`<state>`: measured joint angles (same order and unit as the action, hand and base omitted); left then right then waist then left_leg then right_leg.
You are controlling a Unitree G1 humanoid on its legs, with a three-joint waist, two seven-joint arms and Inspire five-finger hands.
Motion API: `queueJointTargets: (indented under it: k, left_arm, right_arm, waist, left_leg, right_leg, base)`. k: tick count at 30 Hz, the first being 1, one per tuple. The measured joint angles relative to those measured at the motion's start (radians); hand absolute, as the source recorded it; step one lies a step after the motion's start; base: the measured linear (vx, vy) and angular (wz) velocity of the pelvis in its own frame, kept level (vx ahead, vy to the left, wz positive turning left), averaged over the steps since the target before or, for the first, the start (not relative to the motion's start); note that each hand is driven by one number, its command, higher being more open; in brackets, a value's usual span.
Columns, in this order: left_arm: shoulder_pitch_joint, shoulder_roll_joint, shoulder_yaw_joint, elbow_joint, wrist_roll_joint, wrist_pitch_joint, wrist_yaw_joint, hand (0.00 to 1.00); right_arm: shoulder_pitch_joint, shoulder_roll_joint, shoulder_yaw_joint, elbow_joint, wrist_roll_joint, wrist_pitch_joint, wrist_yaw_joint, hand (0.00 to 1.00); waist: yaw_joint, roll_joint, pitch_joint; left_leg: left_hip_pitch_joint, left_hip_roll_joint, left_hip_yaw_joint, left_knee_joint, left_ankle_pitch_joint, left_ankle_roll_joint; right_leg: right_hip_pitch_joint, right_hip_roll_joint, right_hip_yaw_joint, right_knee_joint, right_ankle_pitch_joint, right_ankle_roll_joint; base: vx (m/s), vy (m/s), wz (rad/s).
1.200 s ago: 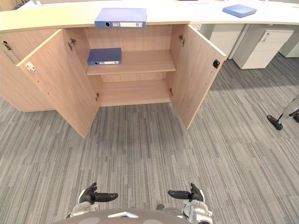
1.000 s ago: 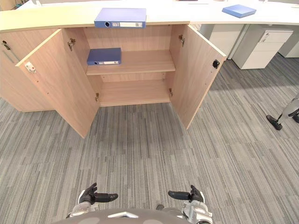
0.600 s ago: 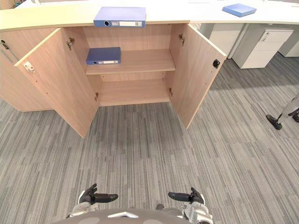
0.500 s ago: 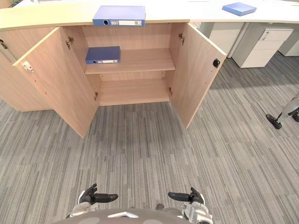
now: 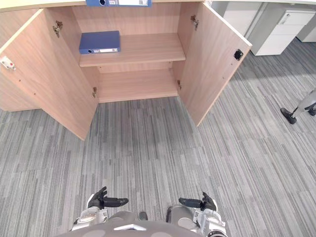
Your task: Walk over to the cabinet, pick up the folder, carry it to the office cabinet, place the folder inside the office cabinet, then close the office cabinet door
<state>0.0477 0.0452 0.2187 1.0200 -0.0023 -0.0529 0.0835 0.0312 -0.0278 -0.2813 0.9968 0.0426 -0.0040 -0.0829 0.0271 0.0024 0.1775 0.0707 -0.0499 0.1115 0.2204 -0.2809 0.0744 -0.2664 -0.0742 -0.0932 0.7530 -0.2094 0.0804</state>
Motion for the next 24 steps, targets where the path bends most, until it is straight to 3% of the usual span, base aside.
queueJointTargets:
  k: [2, 5, 6, 7, 8, 9, 11, 12, 13, 14, 16, 19, 23, 24]
  left_arm:
    - [-0.002, 0.0, 0.002, -0.001, -0.01, 0.006, 0.007, 1.0]
    - [-0.016, -0.008, 0.002, 0.001, -0.01, 0.013, 0.008, 1.0]
    - [-0.021, -0.01, -0.001, 0.002, -0.01, 0.013, 0.008, 1.0]
    - [-0.017, -0.008, -0.001, 0.005, -0.008, 0.013, 0.006, 1.0]
    - [-0.013, -0.018, 0.007, 0.014, -0.004, 0.012, 0.004, 1.0]
    - [-0.014, -0.027, 0.009, 0.014, -0.004, 0.012, 0.004, 1.0]
    - [-0.016, -0.046, 0.048, 0.004, 0.004, 0.011, -0.004, 1.0]
    - [-0.02, -0.052, 0.09, 0.001, 0.007, 0.011, -0.003, 1.0]
    - [-0.02, -0.056, 0.108, -0.005, 0.008, 0.01, -0.002, 1.0]
    - [-0.016, -0.064, 0.133, -0.021, 0.009, 0.009, -0.001, 1.0]
    - [-0.013, -0.065, 0.154, -0.04, 0.007, 0.01, -0.002, 1.0]
    - [-0.022, -0.075, 0.151, -0.072, 0.001, 0.009, -0.003, 1.0]
    - [-0.027, -0.075, 0.15, -0.078, 0.002, 0.009, -0.002, 1.0]
    - [-0.026, -0.079, 0.149, -0.078, 0.002, 0.008, -0.001, 1.0]
  right_arm:
    - [0.0, -0.001, 0.031, -0.003, 0.001, -0.005, 0.008, 1.0]
    - [-0.022, -0.007, 0.035, -0.005, 0.004, -0.01, 0.01, 1.0]
    - [-0.029, -0.008, 0.035, -0.012, 0.008, -0.013, 0.008, 1.0]
    - [-0.024, -0.005, 0.037, -0.01, 0.008, -0.015, 0.008, 1.0]
    - [-0.025, -0.001, 0.024, -0.005, 0.036, -0.017, 0.01, 1.0]
    - [-0.028, -0.004, 0.024, -0.004, 0.038, -0.017, 0.009, 1.0]
    - [-0.028, -0.008, 0.025, -0.004, 0.038, -0.018, 0.009, 1.0]
    - [-0.022, -0.006, 0.029, -0.006, 0.038, -0.014, 0.007, 1.0]
    - [-0.02, -0.005, 0.031, -0.007, 0.038, -0.013, 0.006, 1.0]
    - [-0.017, -0.004, 0.038, -0.011, 0.039, -0.011, 0.007, 1.0]
    - [-0.017, 0.004, 0.053, -0.022, 0.041, -0.01, 0.006, 1.0]
    - [-0.019, 0.017, 0.07, -0.024, 0.043, -0.006, 0.006, 1.0]
    - [-0.017, 0.034, 0.063, -0.033, 0.064, -0.005, 0.004, 1.0]
    - [-0.015, 0.033, 0.064, -0.032, 0.077, -0.005, -0.001, 1.0]
  waist:
    - [0.0, -0.009, 0.007]
    - [-0.012, 0.007, 0.017]
    - [-0.023, 0.013, 0.023]
    - [-0.027, -0.001, 0.021]
    - [-0.027, 0.007, 0.028]
    - [-0.028, 0.019, 0.031]
    - [-0.028, 0.028, 0.037]
    - [-0.03, 0.03, 0.039]
    - [-0.028, 0.031, 0.041]
    - [-0.027, 0.033, 0.044]
    - [-0.012, 0.029, 0.047]
    - [0.015, 0.02, 0.053]
    - [0.021, 0.007, 0.055]
    - [0.021, 0.013, 0.049]
  left_leg:
    - [0.06, -0.003, -0.025, -0.039, 0.0, 0.0]
    - [0.103, 0.034, -0.077, -0.1, -0.002, -0.013]
    - [0.116, 0.052, -0.1, -0.112, -0.005, -0.036]
    - [0.132, 0.046, -0.106, -0.117, -0.01, -0.055]
    - [0.169, 0.066, -0.117, -0.112, -0.03, -0.083]
    - [0.165, 0.076, -0.121, -0.093, -0.026, -0.091]
    - [0.113, 0.091, -0.097, 0.076, -0.007, -0.124]
    - [0.033, 0.111, -0.066, 0.288, 0.022, -0.164]
    - [-0.012, 0.133, -0.041, 0.399, 0.023, -0.17]
    - [-0.083, 0.186, 0.008, 0.578, 0.024, -0.172]
    - [-0.176, 0.275, 0.082, 0.731, 0.02, -0.165]
    - [-0.27, 0.315, 0.14, 0.654, 0.009, -0.151]
    - [-0.298, 0.266, 0.176, 0.314, 0.033, -0.154]
    - [-0.303, 0.245, 0.177, 0.176, 0.097, -0.146]
  right_leg:
    - [-0.023, 0.0, -0.02, 0.022, -0.051, -0.02]
    - [-0.105, 0.054, -0.053, -0.093, -0.066, -0.047]
    - [-0.117, 0.082, -0.039, -0.216, -0.023, -0.055]
    - [-0.104, 0.076, -0.025, -0.319, 0.057, -0.075]
    - [-0.081, 0.076, -0.05, -0.314, 0.121, -0.11]
    - [-0.071, 0.079, -0.064, -0.311, 0.111, -0.12]
    - [-0.007, 0.077, -0.087, -0.335, 0.069, -0.138]
    - [0.053, 0.078, -0.092, -0.373, 0.057, -0.142]
    - [0.087, 0.083, -0.093, -0.397, 0.054, -0.145]
    - [0.152, 0.096, -0.093, -0.439, 0.05, -0.152]
    - [0.243, 0.108, -0.08, -0.496, 0.044, -0.16]
    - [0.321, 0.101, -0.039, -0.561, 0.041, -0.158]
    - [0.388, 0.056, -0.014, -0.608, 0.028, -0.124]
    - [0.395, 0.046, -0.003, -0.612, 0.012, -0.096]
  base:
    - [0.28, 0.038, 0.37]
    - [0.35, -0.065, 0.51]
    - [0.38, -0.117, 0.68]
    - [0.52, -0.191, 0.72]
    - [0.45, -0.179, 0.55]
    - [0.55, -0.238, 0.54]
    - [0.4, -0.182, 0.48]
    - [0.36, -0.154, 0.37]
    - [0.49, -0.218, 0.28]
    - [0.37, -0.165, 0.06]
    - [0.34, -0.11, -0.21]
    - [0.25, 0.026, -0.39]
    - [0.22, 0.135, -0.27]
    - [0.26, 0.214, -0.22]
